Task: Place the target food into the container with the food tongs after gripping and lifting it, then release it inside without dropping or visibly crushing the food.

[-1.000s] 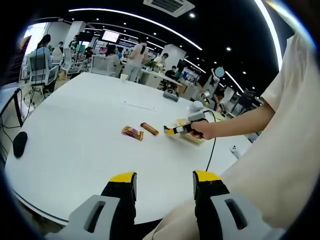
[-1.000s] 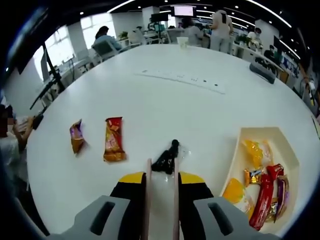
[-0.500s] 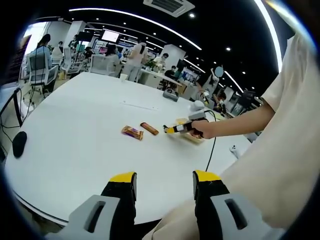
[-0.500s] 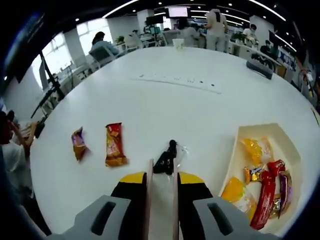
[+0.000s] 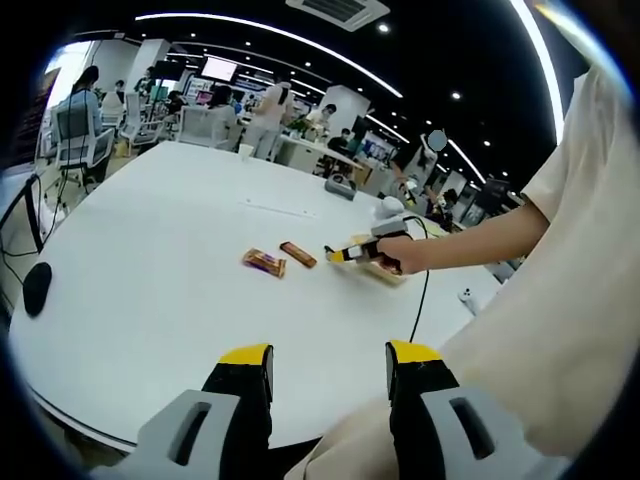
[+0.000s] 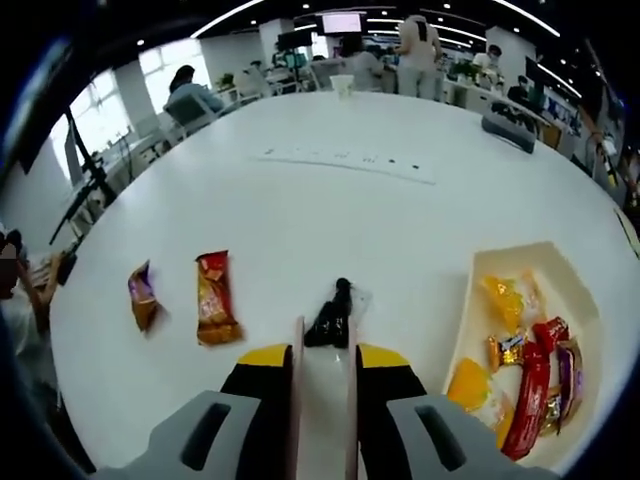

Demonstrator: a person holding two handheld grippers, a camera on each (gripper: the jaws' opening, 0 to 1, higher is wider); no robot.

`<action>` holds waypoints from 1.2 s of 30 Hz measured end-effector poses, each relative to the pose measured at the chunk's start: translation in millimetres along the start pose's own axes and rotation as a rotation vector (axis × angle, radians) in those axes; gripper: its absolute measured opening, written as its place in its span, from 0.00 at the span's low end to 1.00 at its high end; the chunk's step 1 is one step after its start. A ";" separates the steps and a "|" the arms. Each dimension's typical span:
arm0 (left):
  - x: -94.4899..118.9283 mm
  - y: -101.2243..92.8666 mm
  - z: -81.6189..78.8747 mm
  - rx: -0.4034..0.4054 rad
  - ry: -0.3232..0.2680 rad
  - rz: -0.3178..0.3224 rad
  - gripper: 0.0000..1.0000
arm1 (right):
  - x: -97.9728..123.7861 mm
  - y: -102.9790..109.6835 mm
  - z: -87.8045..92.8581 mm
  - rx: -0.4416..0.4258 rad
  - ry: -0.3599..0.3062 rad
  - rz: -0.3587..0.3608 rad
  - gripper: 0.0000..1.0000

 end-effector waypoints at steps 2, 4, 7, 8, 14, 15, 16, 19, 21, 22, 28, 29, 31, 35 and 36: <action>-0.3 -0.1 -0.3 0.001 0.001 0.001 0.44 | 0.0 -1.4 -2.5 0.006 0.007 -0.008 0.22; -0.4 -0.1 -0.7 0.001 0.000 0.000 0.44 | 0.2 -2.9 -4.3 0.031 0.017 -0.007 0.22; -0.7 0.5 -0.7 0.002 0.000 -0.002 0.44 | 0.0 -6.0 -4.3 0.017 0.008 -0.014 0.21; -0.7 0.5 -0.7 0.002 0.000 -0.002 0.44 | 0.1 -6.1 -4.4 0.016 0.007 -0.014 0.21; -1.6 0.7 -1.0 0.002 -0.001 0.002 0.44 | 6.6 -5.7 -6.0 -0.030 -0.034 -0.037 0.21; -1.8 0.6 -1.2 0.001 -0.002 0.003 0.44 | 6.5 -6.7 -6.3 -0.036 -0.038 -0.039 0.21; -1.9 0.6 -1.4 0.001 -0.002 0.004 0.44 | 6.6 -7.0 -6.5 -0.041 -0.040 -0.042 0.21; -2.6 0.2 -2.4 -0.003 -0.004 0.008 0.44 | 7.2 -12.9 -7.8 -0.079 -0.071 -0.050 0.21; -2.4 -0.1 -2.5 -0.004 -0.006 0.011 0.44 | 12.0 -11.1 -8.9 -0.081 -0.081 -0.051 0.21; -2.3 -0.1 -2.4 -0.005 -0.006 0.012 0.44 | 13.6 -10.6 -9.6 -0.081 -0.086 -0.053 0.21; -2.0 -0.3 -1.9 -0.009 -0.009 0.020 0.44 | 35.2 4.7 -14.9 -0.086 -0.112 -0.054 0.21; -1.9 -0.4 -1.9 -0.010 -0.009 0.021 0.44 | 40.0 8.6 -15.9 -0.088 -0.115 -0.055 0.21; -1.5 -0.5 -2.5 -0.013 -0.012 0.025 0.44 | 46.3 13.3 -17.7 -0.088 -0.121 -0.053 0.21; -0.2 0.1 -3.1 -0.017 -0.018 0.029 0.44 | 55.1 19.6 -20.9 -0.094 -0.132 -0.061 0.21; 0.3 0.4 -3.1 -0.018 -0.020 0.030 0.44 | 58.1 21.5 -22.2 -0.098 -0.138 -0.065 0.21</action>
Point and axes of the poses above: the point that each gripper's makers call its tool centre point, and the gripper's own axes: x roughly backward along the fingers, y roughly to its left, z roughly out of its underside, the point moved 9 cm from there along x, roughly backward along the fingers, and after that the axes turned 2 degrees about -z, right-handed, at the moved point
